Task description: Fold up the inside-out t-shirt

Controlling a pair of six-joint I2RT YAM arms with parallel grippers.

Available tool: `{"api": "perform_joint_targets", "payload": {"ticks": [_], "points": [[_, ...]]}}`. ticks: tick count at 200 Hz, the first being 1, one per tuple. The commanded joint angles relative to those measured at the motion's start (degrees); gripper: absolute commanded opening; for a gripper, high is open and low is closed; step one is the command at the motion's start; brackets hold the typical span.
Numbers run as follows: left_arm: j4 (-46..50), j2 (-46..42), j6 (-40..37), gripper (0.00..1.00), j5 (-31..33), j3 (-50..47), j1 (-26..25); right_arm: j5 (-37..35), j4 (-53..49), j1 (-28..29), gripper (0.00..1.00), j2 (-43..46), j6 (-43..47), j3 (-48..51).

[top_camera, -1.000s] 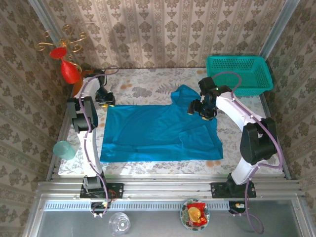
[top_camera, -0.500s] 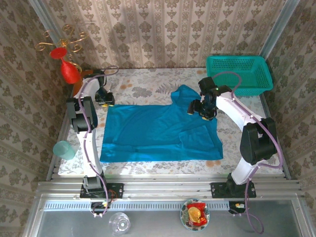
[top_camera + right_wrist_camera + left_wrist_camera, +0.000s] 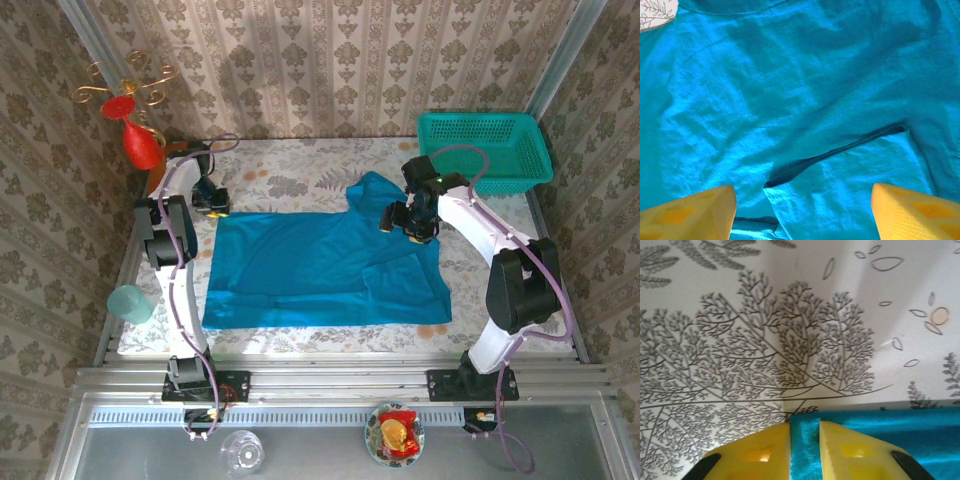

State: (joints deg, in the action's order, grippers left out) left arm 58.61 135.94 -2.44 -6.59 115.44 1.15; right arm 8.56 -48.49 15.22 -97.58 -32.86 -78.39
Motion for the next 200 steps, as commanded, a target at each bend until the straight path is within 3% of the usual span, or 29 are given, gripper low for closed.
{"api": "perform_joint_targets", "payload": {"ticks": [1, 38, 73, 114, 200], "points": [[2.1, 1.8, -1.1, 0.18, -0.1, 0.8, -0.3, -2.4, -2.2, 0.1, 0.73, -1.4, 2.0, -2.1], [1.2, 0.9, -0.9, 0.08, -0.5, 0.8, -0.1, -6.7, -1.8, -0.4, 0.71, -8.0, 9.4, -8.5], [0.1, 0.1, -0.7, 0.00, 0.0, -0.4, 0.0, -11.7, -0.5, -1.0, 0.62, -17.4, 20.1, -18.2], [-1.0, -0.7, -0.4, 0.00, -0.1, -1.7, 0.2, -15.4, -0.6, -2.4, 0.43, -29.7, 28.9, -32.9], [-2.4, -1.6, 0.1, 0.00, -0.2, -3.3, 0.0, -18.4, -7.1, -2.8, 0.40, -53.6, 37.8, -66.5]]}}
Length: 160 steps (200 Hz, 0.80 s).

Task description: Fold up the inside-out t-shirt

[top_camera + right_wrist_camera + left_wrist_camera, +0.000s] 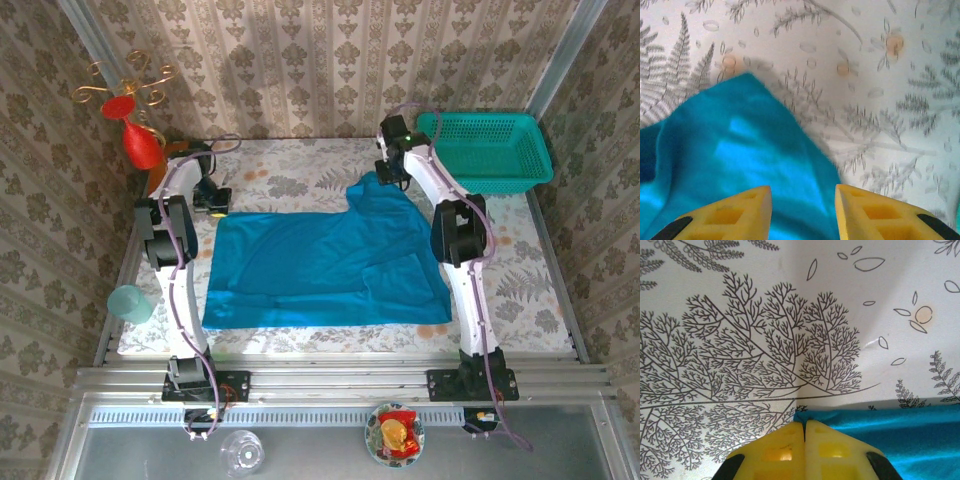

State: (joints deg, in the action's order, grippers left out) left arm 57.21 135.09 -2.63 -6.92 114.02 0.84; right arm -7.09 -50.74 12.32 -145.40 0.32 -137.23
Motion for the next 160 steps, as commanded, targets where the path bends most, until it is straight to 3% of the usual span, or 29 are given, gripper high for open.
{"api": "perform_joint_targets", "payload": {"ticks": [1, 64, 129, 160], "points": [[-1.0, -0.8, 0.3, 0.00, 0.1, -1.9, 0.4, -2.8, -5.0, 0.1, 0.40, -6.1, 4.7, -8.1], [-0.4, -0.2, -0.1, 0.00, 0.6, -1.6, 0.0, 0.8, -3.6, -1.3, 0.39, -11.6, 8.4, -12.3], [-1.4, -2.3, 0.7, 0.00, 1.9, -2.3, 0.0, 1.3, -2.3, -1.6, 0.03, -8.2, 7.1, -12.3], [-4.0, -6.5, 1.7, 0.00, 1.9, -4.7, 0.5, 0.4, -3.4, -1.7, 0.00, -2.0, 5.2, -9.9]]}}
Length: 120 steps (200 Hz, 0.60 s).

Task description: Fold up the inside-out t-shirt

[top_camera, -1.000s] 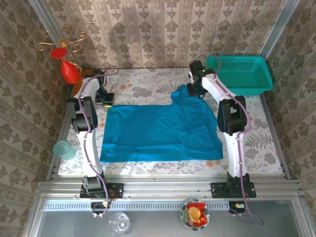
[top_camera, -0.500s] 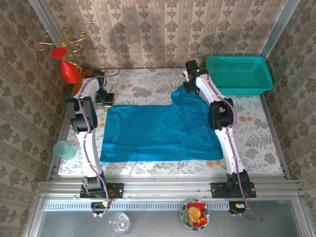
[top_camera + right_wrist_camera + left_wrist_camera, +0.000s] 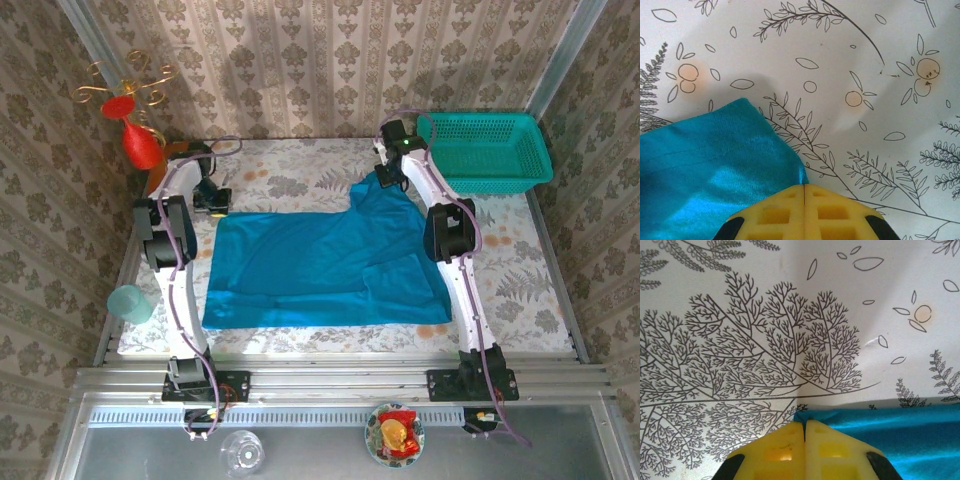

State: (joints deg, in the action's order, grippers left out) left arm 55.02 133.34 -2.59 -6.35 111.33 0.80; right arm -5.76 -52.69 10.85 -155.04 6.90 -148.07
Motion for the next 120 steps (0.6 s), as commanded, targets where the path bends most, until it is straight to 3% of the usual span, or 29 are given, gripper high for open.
{"api": "perform_joint_targets", "payload": {"ticks": [1, 120], "points": [[-1.9, -5.0, 1.7, 0.00, 1.3, -2.2, 0.6, -0.9, -1.5, -0.2, 0.00, 7.9, -1.4, 1.1], [-19.6, -24.7, 9.6, 0.00, -5.8, -25.6, 3.9, -0.7, 5.5, 0.8, 0.00, 41.8, -8.2, 41.5]]}}
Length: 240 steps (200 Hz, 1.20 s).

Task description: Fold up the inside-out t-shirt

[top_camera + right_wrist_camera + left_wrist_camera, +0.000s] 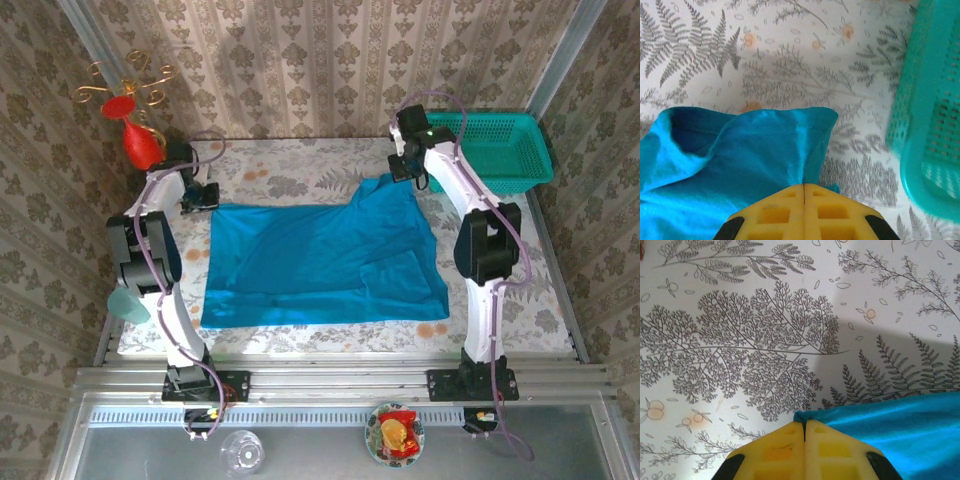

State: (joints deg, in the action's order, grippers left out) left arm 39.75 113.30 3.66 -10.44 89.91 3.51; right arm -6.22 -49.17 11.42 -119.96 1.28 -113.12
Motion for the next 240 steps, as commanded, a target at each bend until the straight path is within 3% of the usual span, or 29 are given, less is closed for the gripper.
{"api": "perform_joint_targets", "payload": {"ticks": [1, 82, 173, 225, 240], "points": [[-4.5, -4.9, 3.4, 0.00, -1.7, -4.4, 1.2, -0.2, 2.1, 0.2, 0.00, 7.0, -2.6, 6.9], [-9.6, -21.3, 8.4, 0.00, -4.0, -22.8, 2.6, 0.8, 4.9, 1.8, 0.00, 27.3, -10.3, 34.5], [-9.9, -37.1, 16.0, 0.00, -4.0, -42.2, 5.2, 1.0, 3.2, 6.3, 0.00, 39.8, -20.2, 53.0], [-12.3, -44.1, 22.0, 0.10, -3.3, -52.1, 6.9, 0.8, 2.7, 9.4, 0.03, 43.3, -26.5, 60.4], [-12.0, -45.9, 22.5, 0.26, -2.7, -52.6, 7.3, -0.4, 1.0, 9.8, 0.14, 43.5, -28.1, 60.0]]}}
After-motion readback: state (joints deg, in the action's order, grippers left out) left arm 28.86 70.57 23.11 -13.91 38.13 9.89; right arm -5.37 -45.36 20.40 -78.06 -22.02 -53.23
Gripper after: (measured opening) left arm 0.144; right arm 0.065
